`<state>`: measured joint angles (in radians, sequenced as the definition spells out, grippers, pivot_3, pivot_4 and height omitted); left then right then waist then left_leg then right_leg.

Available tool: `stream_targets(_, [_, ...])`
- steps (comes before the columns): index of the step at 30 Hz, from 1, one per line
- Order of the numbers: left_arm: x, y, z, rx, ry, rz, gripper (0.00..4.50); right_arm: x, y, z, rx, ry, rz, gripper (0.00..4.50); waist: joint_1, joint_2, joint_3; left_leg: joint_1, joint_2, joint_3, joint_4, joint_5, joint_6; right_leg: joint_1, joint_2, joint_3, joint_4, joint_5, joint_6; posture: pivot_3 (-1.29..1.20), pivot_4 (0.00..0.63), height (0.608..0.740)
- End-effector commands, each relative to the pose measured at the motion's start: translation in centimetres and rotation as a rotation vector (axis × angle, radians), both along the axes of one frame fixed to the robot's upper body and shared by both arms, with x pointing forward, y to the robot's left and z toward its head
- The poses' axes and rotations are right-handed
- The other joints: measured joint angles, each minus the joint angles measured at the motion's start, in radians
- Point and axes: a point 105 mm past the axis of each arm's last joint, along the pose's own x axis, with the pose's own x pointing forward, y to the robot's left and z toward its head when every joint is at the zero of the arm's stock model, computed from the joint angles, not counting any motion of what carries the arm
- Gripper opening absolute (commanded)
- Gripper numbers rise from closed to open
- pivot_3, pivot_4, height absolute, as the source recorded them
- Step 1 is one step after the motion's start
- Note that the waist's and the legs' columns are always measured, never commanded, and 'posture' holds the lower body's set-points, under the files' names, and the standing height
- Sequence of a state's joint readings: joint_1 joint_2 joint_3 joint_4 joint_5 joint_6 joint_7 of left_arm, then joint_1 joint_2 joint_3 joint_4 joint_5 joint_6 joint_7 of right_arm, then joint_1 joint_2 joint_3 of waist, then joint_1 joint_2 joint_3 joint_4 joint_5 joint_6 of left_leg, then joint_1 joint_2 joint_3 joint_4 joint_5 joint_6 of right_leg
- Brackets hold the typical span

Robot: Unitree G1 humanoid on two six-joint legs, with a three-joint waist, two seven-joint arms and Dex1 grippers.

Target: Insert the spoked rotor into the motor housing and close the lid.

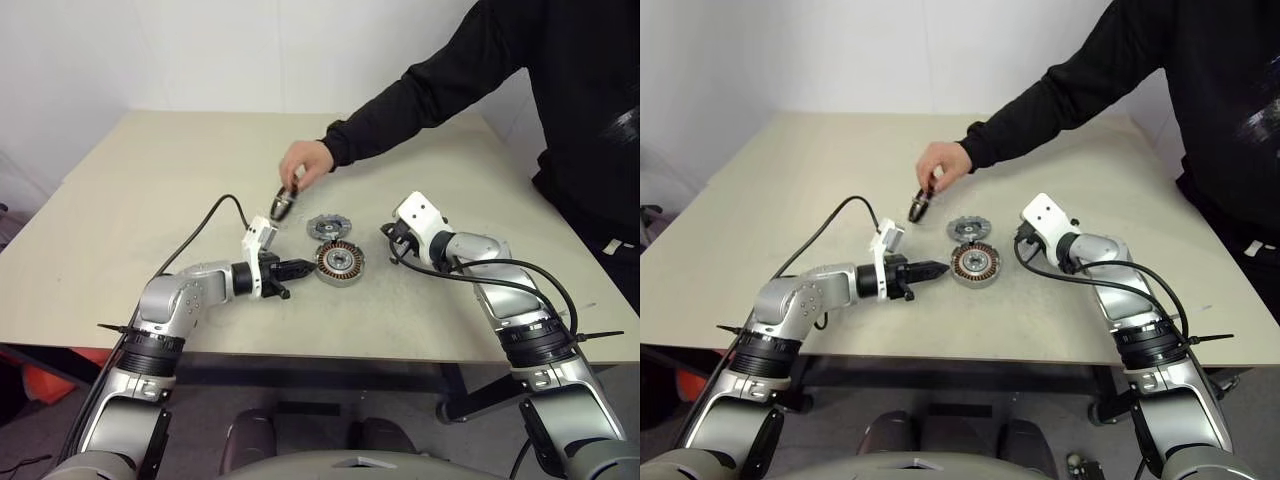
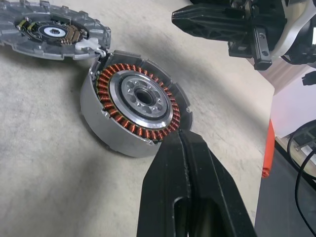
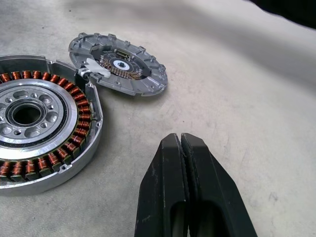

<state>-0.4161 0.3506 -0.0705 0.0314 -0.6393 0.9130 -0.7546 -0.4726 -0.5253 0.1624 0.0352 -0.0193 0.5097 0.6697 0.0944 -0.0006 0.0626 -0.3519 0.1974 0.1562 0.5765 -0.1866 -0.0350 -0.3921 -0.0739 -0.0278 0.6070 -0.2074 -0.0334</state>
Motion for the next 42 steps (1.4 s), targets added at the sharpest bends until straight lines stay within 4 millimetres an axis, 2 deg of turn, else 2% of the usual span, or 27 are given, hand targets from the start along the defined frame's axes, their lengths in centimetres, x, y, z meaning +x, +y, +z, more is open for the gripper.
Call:
stream_targets(1, [0.3,0.6,1.1,-0.021,-0.053,0.013,0.01,0.2,0.4,1.3,-0.001,-0.056,0.013,0.00,0.000,0.000,0.000,0.000,0.000,0.000,0.000,0.000,0.000,0.000,0.000,0.000,0.000,0.000,0.000,0.00,0.000,0.740])
stream_targets(4, [0.1,1.2,1.4,-0.030,-0.064,0.016,0.01,0.1,0.4,1.2,-0.002,-0.054,0.016,0.00,-0.001,0.000,0.000,0.000,0.000,0.000,0.000,0.000,0.000,0.000,0.000,0.000,0.000,0.000,0.000,0.00,0.000,0.740])
stream_targets(7, [-0.9,1.8,2.7,-0.123,-0.061,-0.013,0.01,0.0,0.5,1.1,-0.003,-0.051,0.020,0.00,-0.001,0.000,0.000,0.000,0.000,0.000,0.000,0.000,0.000,0.000,0.000,0.000,0.000,0.000,0.000,0.00,0.000,0.740])
stream_targets(11, [-1.5,2.2,4.1,-0.247,-0.028,-0.003,0.92,-0.1,0.8,0.9,-0.002,-0.047,0.029,0.00,-0.001,0.001,0.000,0.000,0.000,0.000,0.000,0.000,0.000,0.000,0.000,0.000,0.000,0.000,0.000,0.00,0.000,0.740])
stream_targets(15, [-1.3,3.3,3.2,-0.239,0.028,0.077,2.22,0.0,0.8,0.9,-0.005,-0.047,0.033,0.00,-0.002,0.001,0.001,0.001,0.000,0.000,0.000,0.000,0.000,0.001,0.000,0.000,0.000,0.000,0.000,0.00,0.000,0.740])
stream_targets(19, [-0.7,4.6,2.4,-0.238,0.050,0.167,2.22,-0.1,0.4,1.0,-0.015,-0.041,0.032,0.00,-0.002,0.001,0.001,0.001,0.000,0.000,0.000,0.000,0.000,0.000,0.000,0.000,0.000,-0.003,0.005,0.00,0.000,0.740])
stream_targets(28, [-0.3,6.5,1.2,-0.265,0.070,0.293,2.22,-1.2,-0.5,1.4,0.080,-0.004,-0.021,0.00,0.000,0.001,0.001,0.001,0.000,0.000,0.000,0.000,0.000,0.000,0.000,0.000,0.000,-0.002,0.003,0.00,0.000,0.740])
stream_targets(34, [0.4,5.8,0.7,-0.218,0.044,0.312,2.22,-2.2,-0.1,1.3,0.137,0.024,-0.037,0.00,0.000,0.001,0.001,0.002,0.000,0.000,0.000,0.000,0.000,0.001,0.000,0.000,0.000,-0.004,0.006,0.00,0.000,0.740])
stream_targets(39, [0.3,4.6,0.9,-0.185,0.007,0.247,2.22,-3.9,-1.6,2.4,0.208,0.044,-0.079,0.00,0.004,0.001,0.001,0.001,0.000,0.000,0.000,0.000,0.000,0.001,0.000,0.000,-0.001,-0.004,0.007,0.00,0.000,0.740])
stream_targets(42, [0.4,4.3,0.6,-0.140,-0.013,0.217,2.22,-5.0,-3.5,3.8,0.394,0.079,-0.171,0.00,0.004,0.001,0.001,0.001,0.000,0.000,-0.001,0.000,0.000,0.001,0.000,0.000,-0.001,-0.004,0.007,0.00,0.000,0.740])
